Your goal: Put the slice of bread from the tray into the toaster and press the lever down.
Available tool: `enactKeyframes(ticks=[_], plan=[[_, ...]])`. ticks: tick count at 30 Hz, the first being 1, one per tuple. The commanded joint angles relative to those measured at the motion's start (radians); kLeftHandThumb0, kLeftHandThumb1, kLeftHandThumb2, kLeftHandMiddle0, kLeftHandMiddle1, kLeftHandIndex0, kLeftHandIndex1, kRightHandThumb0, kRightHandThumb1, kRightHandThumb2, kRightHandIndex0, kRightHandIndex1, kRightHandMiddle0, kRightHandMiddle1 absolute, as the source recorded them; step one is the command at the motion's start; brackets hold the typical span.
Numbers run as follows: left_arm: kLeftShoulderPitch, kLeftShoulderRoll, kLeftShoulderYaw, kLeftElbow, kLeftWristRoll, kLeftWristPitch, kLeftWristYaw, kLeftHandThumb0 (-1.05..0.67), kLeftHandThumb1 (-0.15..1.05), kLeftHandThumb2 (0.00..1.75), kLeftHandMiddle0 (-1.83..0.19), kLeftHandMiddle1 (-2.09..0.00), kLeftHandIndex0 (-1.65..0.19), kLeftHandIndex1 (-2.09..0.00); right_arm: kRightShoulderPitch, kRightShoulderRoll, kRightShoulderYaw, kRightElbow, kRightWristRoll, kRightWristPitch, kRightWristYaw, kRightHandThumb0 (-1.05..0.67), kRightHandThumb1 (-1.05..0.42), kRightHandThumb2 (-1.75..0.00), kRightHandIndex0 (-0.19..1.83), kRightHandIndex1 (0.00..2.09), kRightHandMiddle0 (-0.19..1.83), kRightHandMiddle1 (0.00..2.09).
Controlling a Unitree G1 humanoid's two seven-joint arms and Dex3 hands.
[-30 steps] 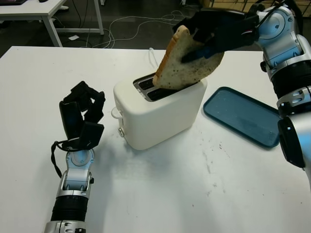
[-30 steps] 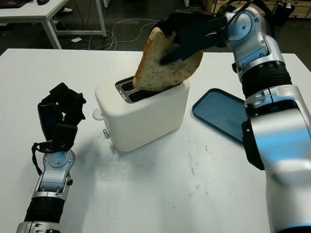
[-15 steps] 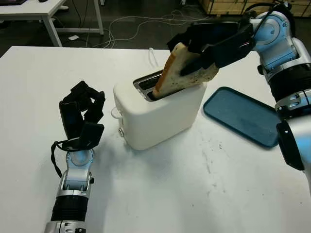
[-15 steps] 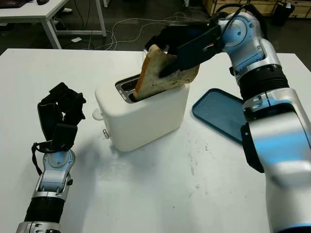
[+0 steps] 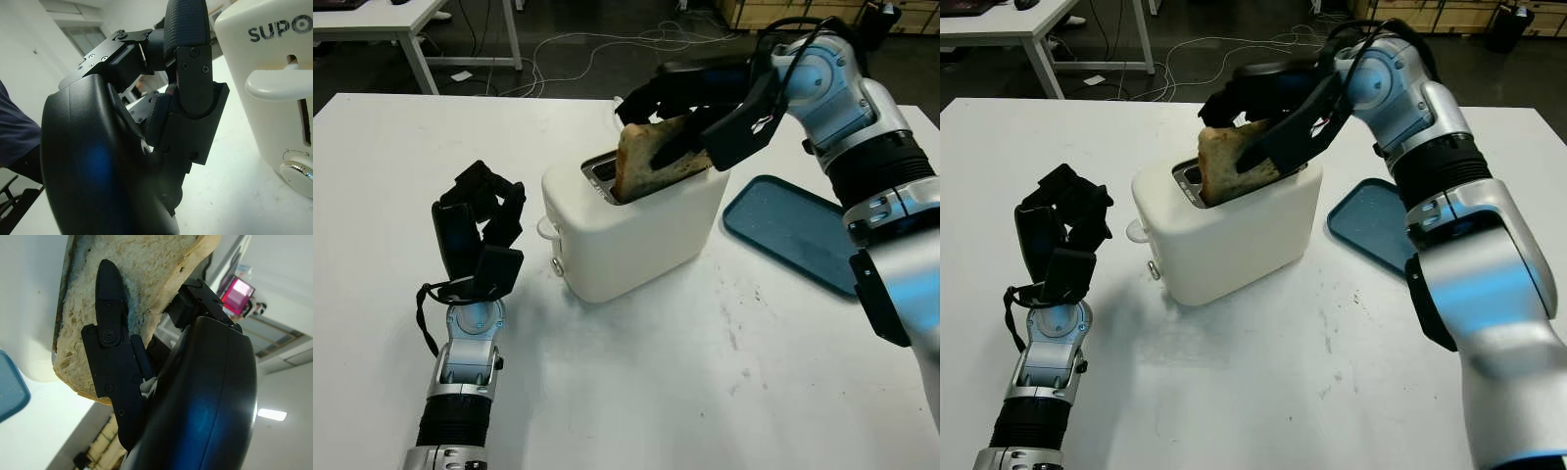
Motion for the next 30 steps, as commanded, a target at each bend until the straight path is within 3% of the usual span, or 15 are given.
enactKeyframes(ticks=[1, 4, 5, 8, 9, 13, 18, 23, 30], plan=[[0.011, -0.005, 0.0, -0.006, 0.007, 0.003, 0.007, -0.83, 0.92, 0.35, -1.2, -1.6, -0.9, -1.56, -0.019, 0.001, 0.01, -0.012, -0.022, -0.025, -0.018, -0.48, -0.92, -0.37, 1.1, 1.75, 0.84, 1.75], [0.012, -0.007, 0.002, -0.003, -0.007, -0.001, 0.003, -0.83, 0.92, 0.34, -1.2, -1.6, -0.9, -1.56, -0.022, -0.009, 0.017, -0.009, -0.026, -0.038, -0.005, -0.69, -0.92, -0.22, 0.91, 1.75, 0.69, 1.69], [0.012, -0.007, 0.003, -0.004, -0.008, 0.001, 0.003, -0.83, 0.92, 0.34, -1.2, -1.6, -0.91, -1.56, -0.026, -0.012, 0.021, -0.007, -0.026, -0.036, 0.016, -0.78, -0.92, -0.17, 0.71, 1.65, 0.57, 1.59], [0.013, -0.006, 0.004, -0.005, -0.005, 0.006, 0.005, -0.83, 0.92, 0.33, -1.2, -1.59, -0.91, -1.56, -0.038, -0.024, 0.037, -0.005, -0.046, -0.047, 0.036, -0.89, -0.92, -0.1, 0.36, 1.41, 0.53, 1.08], [0.013, -0.005, 0.004, -0.004, 0.001, 0.006, 0.009, -0.83, 0.92, 0.34, -1.21, -1.59, -0.91, -1.56, -0.042, -0.031, 0.043, -0.005, -0.061, -0.059, 0.027, -0.93, -0.92, -0.09, 0.25, 1.29, 0.53, 0.8], [0.016, 0.0, 0.003, -0.002, 0.011, 0.004, 0.012, -0.83, 0.92, 0.35, -1.2, -1.59, -0.9, -1.57, -0.054, -0.051, 0.051, -0.019, -0.101, -0.082, -0.012, -0.93, -0.92, -0.07, 0.07, 1.01, 0.54, 0.25], [0.016, 0.0, 0.003, 0.004, 0.013, -0.003, 0.012, -0.82, 0.92, 0.35, -1.2, -1.6, -0.89, -1.57, -0.057, -0.069, 0.038, -0.03, -0.124, -0.098, -0.077, -0.9, -0.92, -0.07, 0.06, 0.86, 0.55, 0.09], [0.015, -0.005, 0.003, -0.005, 0.012, 0.014, 0.011, -0.83, 0.92, 0.34, -1.21, -1.59, -0.9, -1.57, -0.064, -0.084, 0.026, -0.036, -0.117, -0.104, -0.113, -0.85, -0.92, -0.06, 0.09, 0.79, 0.56, 0.06], [0.011, -0.004, 0.001, -0.003, 0.005, 0.01, 0.004, -0.82, 0.92, 0.33, -1.21, -1.59, -0.91, -1.57, -0.046, -0.096, -0.044, -0.053, -0.096, -0.116, -0.261, -0.71, -0.91, -0.03, 0.22, 0.85, 0.67, 0.09]])
